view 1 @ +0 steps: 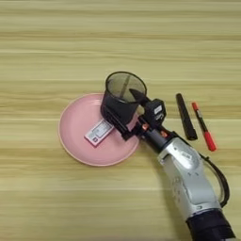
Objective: Move the objects on the table
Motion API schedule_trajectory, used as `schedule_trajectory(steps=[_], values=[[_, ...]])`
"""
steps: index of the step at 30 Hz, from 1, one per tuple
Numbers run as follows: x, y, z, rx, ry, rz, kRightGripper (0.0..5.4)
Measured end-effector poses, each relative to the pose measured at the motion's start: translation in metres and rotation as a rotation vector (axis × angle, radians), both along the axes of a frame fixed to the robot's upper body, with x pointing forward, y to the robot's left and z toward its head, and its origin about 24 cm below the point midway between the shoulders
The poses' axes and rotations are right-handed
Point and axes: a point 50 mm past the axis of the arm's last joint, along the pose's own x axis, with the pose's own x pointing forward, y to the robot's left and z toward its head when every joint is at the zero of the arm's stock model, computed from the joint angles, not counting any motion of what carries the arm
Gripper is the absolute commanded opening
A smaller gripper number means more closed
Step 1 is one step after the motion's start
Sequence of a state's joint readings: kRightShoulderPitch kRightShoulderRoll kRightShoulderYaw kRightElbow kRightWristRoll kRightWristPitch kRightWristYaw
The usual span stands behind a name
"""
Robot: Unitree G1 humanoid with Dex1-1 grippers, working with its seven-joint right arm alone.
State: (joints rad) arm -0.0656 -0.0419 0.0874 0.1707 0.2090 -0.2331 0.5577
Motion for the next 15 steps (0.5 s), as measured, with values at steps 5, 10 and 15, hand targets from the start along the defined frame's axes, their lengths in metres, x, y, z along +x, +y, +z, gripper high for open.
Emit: schedule_trajectory(steps=[5, 10, 15], values=[[0.007, -0.011, 0.004, -0.002, -0.037, -0.082, 4.63], [0.011, -0.018, 0.007, 0.006, -0.052, -0.140, 4.63], [0.014, -0.028, 0.008, 0.011, -0.064, -0.204, 4.63]])
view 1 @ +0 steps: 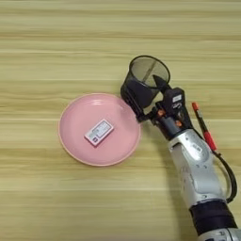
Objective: Move the objects on the table
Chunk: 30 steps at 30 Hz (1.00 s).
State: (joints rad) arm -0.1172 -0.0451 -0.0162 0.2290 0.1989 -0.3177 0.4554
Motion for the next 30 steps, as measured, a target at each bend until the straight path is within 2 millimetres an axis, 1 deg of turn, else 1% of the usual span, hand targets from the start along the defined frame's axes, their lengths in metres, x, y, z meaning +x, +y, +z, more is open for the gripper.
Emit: schedule_trajectory(steps=[7, 14, 19, 30], values=[[0.006, -0.009, 0.002, -0.003, -0.004, -0.073, 4.63], [0.010, -0.021, -0.006, -0.014, 0.036, -0.149, 4.63], [0.013, -0.020, -0.007, -0.019, 0.040, -0.151, 4.63], [0.013, -0.018, -0.026, -0.076, 0.141, -0.147, 4.63]])
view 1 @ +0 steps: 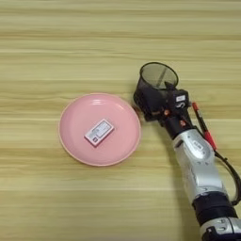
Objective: Move the objects on the table
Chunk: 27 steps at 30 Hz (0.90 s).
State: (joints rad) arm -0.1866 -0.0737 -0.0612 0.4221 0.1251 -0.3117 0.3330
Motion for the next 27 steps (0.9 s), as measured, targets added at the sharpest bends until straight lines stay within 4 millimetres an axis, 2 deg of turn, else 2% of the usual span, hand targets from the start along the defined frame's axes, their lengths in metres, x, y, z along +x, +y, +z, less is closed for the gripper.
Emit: schedule_trajectory(steps=[7, 18, 19, 24, 27], values=[[0.001, -0.004, -0.010, -0.025, 0.060, -0.021, 4.63], [0.003, -0.003, -0.012, -0.029, 0.075, -0.022, 4.63], [0.003, -0.003, -0.012, -0.030, 0.076, -0.021, 4.92], [0.003, -0.002, -0.014, -0.032, 0.082, -0.016, 5.38], [0.003, -0.002, -0.014, -0.033, 0.083, -0.011, 5.38]])
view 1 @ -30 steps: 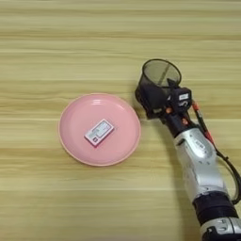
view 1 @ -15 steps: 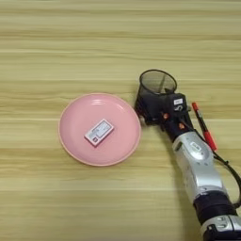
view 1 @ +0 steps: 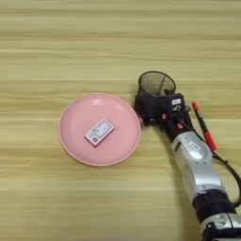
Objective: Move the objects on the table
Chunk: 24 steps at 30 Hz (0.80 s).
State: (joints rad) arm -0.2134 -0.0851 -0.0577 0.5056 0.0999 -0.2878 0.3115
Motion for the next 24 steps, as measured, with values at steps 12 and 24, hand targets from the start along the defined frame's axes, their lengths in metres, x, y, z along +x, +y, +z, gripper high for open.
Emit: schedule_trajectory(steps=[12, 24], values=[[0.000, 0.002, 0.008, -0.006, -0.033, 0.016, 5.38], [-0.012, -0.003, 0.009, -0.015, -0.018, 0.031, 5.38]])
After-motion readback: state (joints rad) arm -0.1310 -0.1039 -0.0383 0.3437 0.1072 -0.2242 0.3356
